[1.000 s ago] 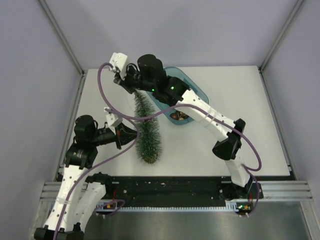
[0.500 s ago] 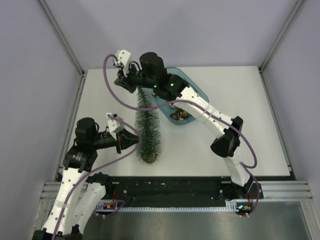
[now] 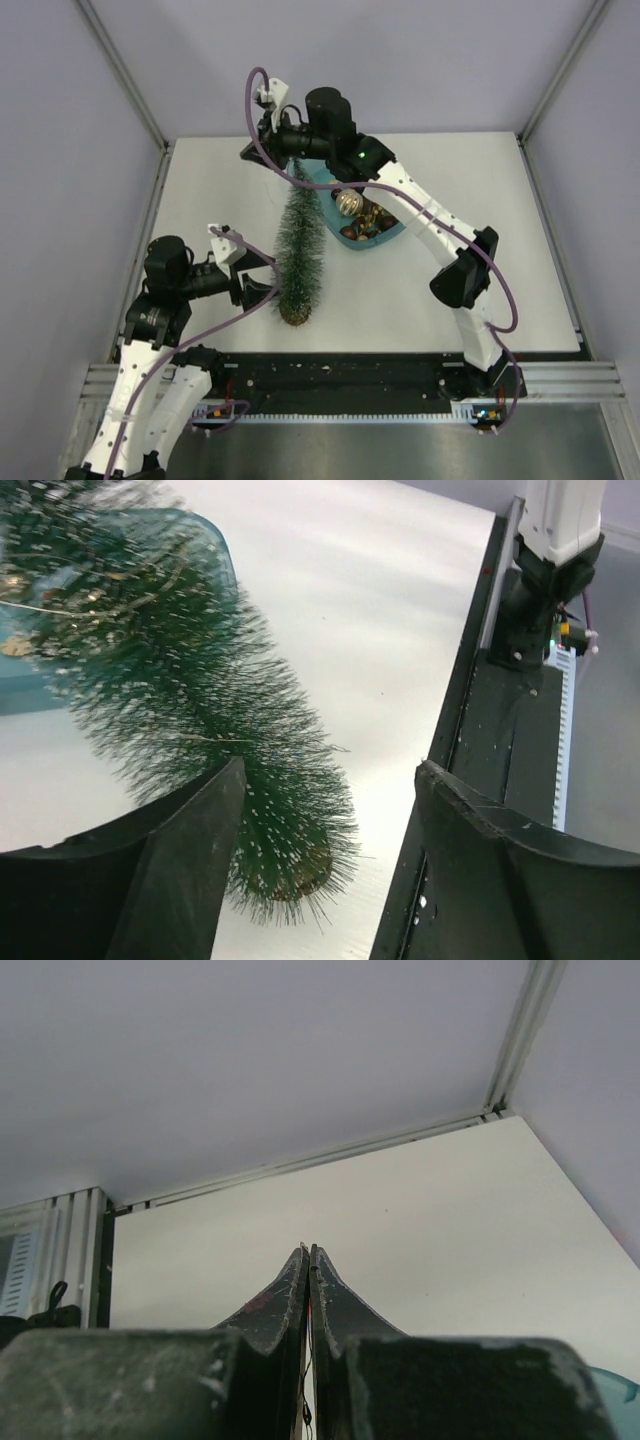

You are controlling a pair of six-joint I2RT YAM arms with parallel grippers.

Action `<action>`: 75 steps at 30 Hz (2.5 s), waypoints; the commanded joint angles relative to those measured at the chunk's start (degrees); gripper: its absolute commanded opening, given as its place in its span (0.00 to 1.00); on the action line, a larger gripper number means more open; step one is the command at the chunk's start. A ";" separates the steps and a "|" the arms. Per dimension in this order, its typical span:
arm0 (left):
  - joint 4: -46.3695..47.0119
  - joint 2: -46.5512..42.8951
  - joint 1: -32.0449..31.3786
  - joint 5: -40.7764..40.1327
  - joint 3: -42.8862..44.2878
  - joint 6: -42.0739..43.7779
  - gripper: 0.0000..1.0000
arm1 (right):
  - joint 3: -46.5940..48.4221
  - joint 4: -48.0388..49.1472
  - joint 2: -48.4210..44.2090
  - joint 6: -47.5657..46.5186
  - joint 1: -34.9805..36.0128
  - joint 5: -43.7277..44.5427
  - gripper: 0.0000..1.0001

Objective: Decorate the small christmas tree

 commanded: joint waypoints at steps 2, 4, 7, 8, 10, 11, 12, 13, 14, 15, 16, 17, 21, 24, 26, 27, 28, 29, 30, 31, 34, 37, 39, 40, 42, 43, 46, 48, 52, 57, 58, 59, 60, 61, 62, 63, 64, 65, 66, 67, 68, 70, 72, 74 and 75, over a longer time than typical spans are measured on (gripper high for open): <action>3.83 -0.18 0.81 -7.50 5.35 -5.13 0.80 | -0.57 3.63 -4.28 3.30 0.48 -4.59 0.00; 5.15 0.25 1.16 -8.57 5.36 -5.31 0.82 | -1.10 3.72 -4.54 3.65 0.66 -5.03 0.00; 8.30 1.57 1.34 -10.93 4.39 -6.45 0.85 | -1.63 3.63 -5.33 3.22 0.75 -5.12 0.00; 9.71 2.01 1.43 -12.16 3.87 -7.41 0.86 | -1.80 3.63 -5.68 3.04 0.75 -5.12 0.00; 12.35 2.89 1.60 -13.58 2.99 -8.56 0.89 | -1.98 3.55 -6.12 2.78 1.01 -5.04 0.00; 13.41 3.50 1.69 -13.67 2.55 -9.09 0.90 | -1.98 3.46 -6.38 2.69 1.18 -5.04 0.00; 14.46 4.03 1.69 -13.23 1.85 -9.35 0.91 | -2.07 3.37 -6.56 2.51 1.36 -5.04 0.00; 15.17 4.56 1.69 -12.53 1.32 -9.62 0.92 | -2.07 3.28 -6.74 2.25 1.54 -5.04 0.00; 16.13 5.08 1.69 -12.35 0.88 -9.97 0.92 | -2.15 3.20 -6.74 1.99 1.80 -4.86 0.00; 16.84 5.35 1.69 -12.26 0.27 -10.14 0.93 | -2.15 2.85 -6.74 1.55 2.06 -4.86 0.00; 17.37 5.70 1.69 -12.44 0.00 -10.15 0.93 | -2.24 2.58 -6.82 1.37 2.41 -4.69 0.00; 17.72 5.88 1.78 -12.44 -0.27 -10.06 0.93 | -2.24 2.32 -6.83 1.37 2.76 -4.60 0.00; 18.60 6.32 1.78 -8.32 -1.67 -10.06 0.87 | -2.07 1.53 -6.91 -0.83 3.82 -3.98 0.00; 20.88 6.67 1.69 -3.58 -3.07 -11.37 0.75 | -1.80 1.35 -6.74 -0.83 3.91 -3.89 0.00; 21.76 6.50 1.69 -1.90 -3.60 -13.03 0.59 | -1.72 1.17 -6.65 -0.92 3.91 -3.89 0.00; 22.12 6.41 1.69 -1.98 -3.87 -13.31 0.48 | -1.72 1.09 -6.65 -0.92 3.82 -3.98 0.00; 22.21 6.23 1.69 -2.24 -3.96 -13.31 0.40 | -1.72 1.00 -6.74 -1.00 3.82 -3.98 0.00; 22.21 6.23 1.78 -2.24 -4.13 -13.22 0.35 | -1.72 1.08 -6.65 -1.01 3.91 -4.07 0.00; 22.29 6.23 1.69 -2.24 -4.13 -13.22 0.31 | -1.63 0.91 -6.48 -1.18 3.91 -4.07 0.00; 22.12 6.15 1.69 -2.16 -4.13 -13.22 0.26 | -1.54 0.91 -6.56 -1.18 3.91 -4.07 0.00; 22.47 5.79 1.69 -1.63 -4.49 -13.48 0.22 | -0.93 0.65 -6.21 -1.35 3.91 -3.98 0.00; 22.38 5.70 1.69 -1.02 -4.92 -13.48 0.08 | 0.56 -0.32 -5.51 -2.15 3.82 -3.46 0.00; 22.04 5.36 1.69 -0.31 -5.01 -13.14 0.00 | 1.62 -0.93 -4.89 -2.85 3.82 -2.84 0.00; 21.60 5.09 1.61 0.13 -5.01 -12.96 0.00 | 1.97 -1.11 -4.63 -3.11 3.74 -2.58 0.00; 20.11 5.00 1.52 1.44 -4.84 -12.17 0.00 | 2.41 -1.20 -4.19 -3.29 3.38 -2.05 0.00; 19.14 4.74 1.43 1.97 -4.75 -12.08 0.00 | 2.59 -1.29 -3.84 -3.29 3.12 -2.05 0.00; 16.16 4.30 0.90 3.55 -4.22 -8.57 0.00 | 2.68 -1.29 -2.96 -2.85 2.51 -1.96 0.00; 14.48 4.04 0.73 4.17 -3.78 -7.25 0.00 | 2.68 -1.29 -2.52 -2.50 1.98 -1.96 0.00; 12.45 3.51 0.64 4.70 -2.99 -5.58 0.00 | 2.68 -1.03 -1.20 -1.45 0.92 -2.22 0.00; 10.61 2.63 0.64 4.96 -3.08 -4.35 0.00 | 2.42 -1.11 -0.32 0.05 -0.48 -2.84 0.00; 10.17 2.45 0.64 5.05 -3.25 -4.00 0.00 | 2.15 -1.03 -0.41 0.57 -1.01 -3.01 0.00; 9.99 2.19 0.64 5.05 -3.43 -3.73 0.00 | 1.98 -0.94 -0.50 0.58 -1.45 -3.28 0.00; 9.64 2.10 0.64 5.14 -3.43 -3.64 0.00 | 1.54 -0.68 -0.50 0.58 -1.71 -3.54 0.00; 9.38 2.01 0.64 5.40 -3.43 -3.29 0.00 | 0.93 -0.50 -0.67 2.58 -2.15 -3.63 0.00; 8.77 1.84 0.64 5.75 -3.43 -2.94 0.00 | 0.40 -0.06 -0.76 2.95 -2.42 -3.63 0.00; 8.06 1.75 0.64 6.10 -3.34 -2.76 0.00 | -0.21 -0.14 -0.85 3.47 -2.77 -3.72 0.00; 7.80 1.58 0.64 6.19 -3.17 -2.59 0.00 | -0.83 -0.06 -0.94 3.91 -3.03 -4.24 0.00; 7.62 1.49 0.64 6.11 -3.17 -2.59 0.00 | -1.62 0.03 -1.20 4.26 -3.29 -4.85 0.00; 7.36 1.23 0.64 5.76 -3.17 -2.59 0.00 | -2.58 0.20 -1.81 4.27 -3.47 -5.38 0.00; 7.01 1.14 0.64 5.67 -3.08 -2.24 0.00 | -3.99 0.47 -2.25 4.36 -3.47 -5.30 0.00; 6.57 0.96 0.64 5.58 -2.99 -1.89 0.00 | -5.91 1.43 -3.39 4.53 -3.39 -5.30 0.00; 6.21 0.70 0.64 5.41 -3.08 -1.45 0.00 | -9.95 3.53 -5.67 5.06 -3.56 -5.74 0.00; 6.04 0.26 0.64 4.88 -3.43 -1.36 0.00 | -13.56 5.38 -8.13 5.85 -3.91 -6.09 0.00; 5.86 -0.01 0.73 4.09 -3.69 -1.27 0.00 | -16.65 6.01 -9.89 6.46 -4.44 -6.27 0.00; 5.77 -0.18 0.73 3.74 -3.78 -1.27 0.00 | -17.70 6.01 -10.86 6.55 -4.79 -6.18 0.00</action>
